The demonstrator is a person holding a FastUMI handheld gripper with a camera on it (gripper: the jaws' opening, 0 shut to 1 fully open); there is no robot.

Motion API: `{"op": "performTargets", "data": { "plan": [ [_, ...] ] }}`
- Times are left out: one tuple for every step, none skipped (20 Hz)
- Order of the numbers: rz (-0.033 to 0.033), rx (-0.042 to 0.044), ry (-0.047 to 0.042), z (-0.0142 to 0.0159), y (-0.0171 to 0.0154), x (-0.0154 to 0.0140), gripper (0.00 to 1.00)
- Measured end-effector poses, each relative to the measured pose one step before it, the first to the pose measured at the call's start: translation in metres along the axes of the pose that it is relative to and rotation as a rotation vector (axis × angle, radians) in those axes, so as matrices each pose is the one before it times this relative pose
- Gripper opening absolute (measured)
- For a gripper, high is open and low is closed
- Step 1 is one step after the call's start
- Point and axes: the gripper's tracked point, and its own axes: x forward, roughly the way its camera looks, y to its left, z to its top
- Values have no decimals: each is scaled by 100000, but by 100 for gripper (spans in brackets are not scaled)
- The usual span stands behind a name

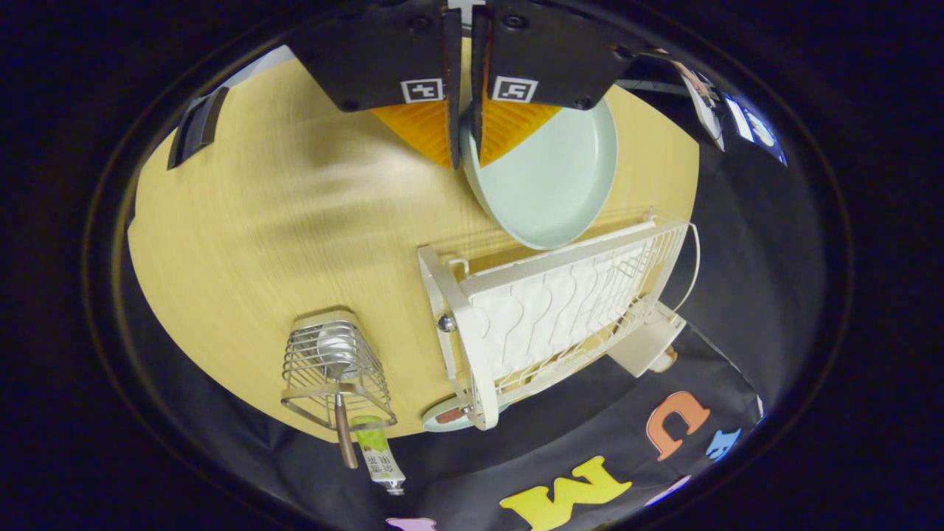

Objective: Take the plate from the dish rack, then take the spoon from the basket and place it into the plate.

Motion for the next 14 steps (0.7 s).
{"op": "performTargets", "data": {
  "plan": [
    [-2573,-1071,124,-252,-560,41,11],
    [-2117,-1776,59,-152,-429,-94,12],
    [-1432,-2262,-637,-23,-227,-29,10],
    [-979,-1016,-973,111,-216,-42,9],
    [413,-558,-1006,68,1,-173,10],
    [1243,328,-1815,163,193,-406,15],
    [526,-1199,-1735,107,130,-590,23],
    [-847,-2749,-2348,357,-58,-577,51],
    [-1635,-3166,-2299,277,-231,-775,65],
    [-2105,-1836,-2802,431,-337,-621,80],
    [-1246,-1014,-2212,237,-218,-690,82],
    [-1952,-1751,-3130,517,-491,-639,84],
    [-2845,-1304,-3368,501,-762,-307,87],
    [-2628,-1098,-3654,603,-915,-223,89]
  ]
}}
